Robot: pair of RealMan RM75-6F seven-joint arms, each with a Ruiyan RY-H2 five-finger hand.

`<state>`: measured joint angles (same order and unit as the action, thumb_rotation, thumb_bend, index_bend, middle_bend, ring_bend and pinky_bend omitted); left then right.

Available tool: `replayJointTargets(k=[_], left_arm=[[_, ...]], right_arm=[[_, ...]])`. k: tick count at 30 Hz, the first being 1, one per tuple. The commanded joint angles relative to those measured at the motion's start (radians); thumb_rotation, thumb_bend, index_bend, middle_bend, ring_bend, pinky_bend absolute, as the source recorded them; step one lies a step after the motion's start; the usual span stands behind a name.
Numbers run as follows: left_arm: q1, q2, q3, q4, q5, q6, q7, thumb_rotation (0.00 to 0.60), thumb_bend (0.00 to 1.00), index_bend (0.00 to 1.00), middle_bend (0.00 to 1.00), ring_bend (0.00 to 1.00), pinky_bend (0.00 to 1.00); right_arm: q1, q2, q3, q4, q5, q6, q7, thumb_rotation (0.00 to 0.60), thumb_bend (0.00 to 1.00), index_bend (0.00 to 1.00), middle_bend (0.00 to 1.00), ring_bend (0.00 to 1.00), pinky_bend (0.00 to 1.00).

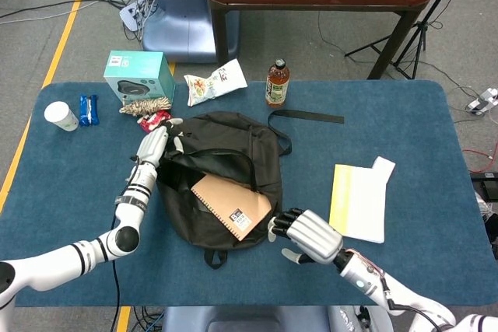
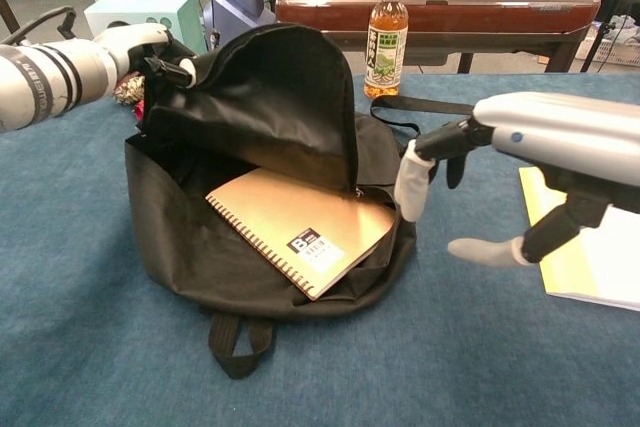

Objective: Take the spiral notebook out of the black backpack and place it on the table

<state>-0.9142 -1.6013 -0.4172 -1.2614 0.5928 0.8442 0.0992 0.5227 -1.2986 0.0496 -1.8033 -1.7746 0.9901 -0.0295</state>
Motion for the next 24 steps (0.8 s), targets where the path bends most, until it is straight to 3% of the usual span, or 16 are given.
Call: replayJointTargets(k=[1, 9, 19, 24], left_arm=[[-0.012, -0.005, -0.009, 0.013, -0.027, 0.001, 0.017, 0.600, 0.74, 0.76, 0.16, 0.03, 0.06], [-0.015, -0.004, -0.019, 0.017, -0.068, 0.007, 0.033, 0.600, 0.74, 0.76, 0.16, 0.03, 0.06], [-0.019, -0.005, -0.023, 0.022, -0.104, 0.010, 0.053, 0.600, 0.74, 0.75, 0.16, 0.03, 0.06], [-0.020, -0.007, -0.022, 0.027, -0.118, 0.012, 0.063, 0.600, 0.74, 0.75, 0.16, 0.03, 0.06]], right_arm=[[0.043, -0.074, 0.023, 0.069, 0.025, -0.021, 0.000, 0.600, 0.34, 0.43, 0.34, 0.29, 0.37], [0.108, -0.209, 0.051, 0.197, 0.067, -0.043, -0.003, 0.600, 0.34, 0.43, 0.34, 0.28, 0.37], [0.174, -0.356, 0.066, 0.352, 0.152, -0.095, -0.039, 0.600, 0.08, 0.43, 0.29, 0.22, 0.36], [0.185, -0.407, 0.055, 0.412, 0.173, -0.094, -0.059, 0.600, 0.04, 0.41, 0.27, 0.20, 0.34]])
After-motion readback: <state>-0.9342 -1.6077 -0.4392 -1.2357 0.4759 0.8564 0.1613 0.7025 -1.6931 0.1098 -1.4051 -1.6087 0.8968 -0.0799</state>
